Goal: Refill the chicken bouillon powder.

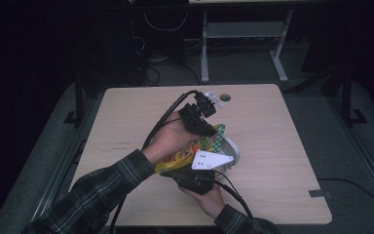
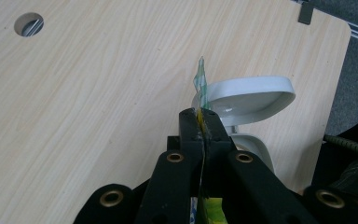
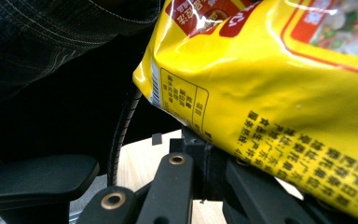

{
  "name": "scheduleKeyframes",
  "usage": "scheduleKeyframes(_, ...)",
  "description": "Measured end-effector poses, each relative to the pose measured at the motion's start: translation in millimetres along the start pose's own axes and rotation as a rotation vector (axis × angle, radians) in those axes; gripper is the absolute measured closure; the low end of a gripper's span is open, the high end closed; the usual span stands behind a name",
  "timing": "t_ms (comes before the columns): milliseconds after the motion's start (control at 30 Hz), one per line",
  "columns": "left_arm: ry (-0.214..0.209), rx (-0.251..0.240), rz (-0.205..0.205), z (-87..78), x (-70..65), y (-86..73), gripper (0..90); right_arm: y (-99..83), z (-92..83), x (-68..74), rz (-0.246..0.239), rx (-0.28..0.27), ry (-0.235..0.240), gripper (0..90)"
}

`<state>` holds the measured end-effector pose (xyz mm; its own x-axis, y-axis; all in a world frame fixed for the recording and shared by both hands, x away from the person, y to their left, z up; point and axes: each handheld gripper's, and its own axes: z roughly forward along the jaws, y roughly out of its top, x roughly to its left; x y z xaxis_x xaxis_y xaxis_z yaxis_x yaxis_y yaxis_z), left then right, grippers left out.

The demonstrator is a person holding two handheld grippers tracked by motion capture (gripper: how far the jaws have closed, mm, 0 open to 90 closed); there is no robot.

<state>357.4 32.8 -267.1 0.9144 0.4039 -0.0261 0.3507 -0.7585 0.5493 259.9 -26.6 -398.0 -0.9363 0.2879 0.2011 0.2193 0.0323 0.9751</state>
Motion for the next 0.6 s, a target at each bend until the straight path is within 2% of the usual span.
scheduleKeyframes(600,-0.003,-0.002,-0.004,1.4,0.1,-1.1,89.9,-0.3,0.6,0.4,0.000,0.002,0.001,90.0)
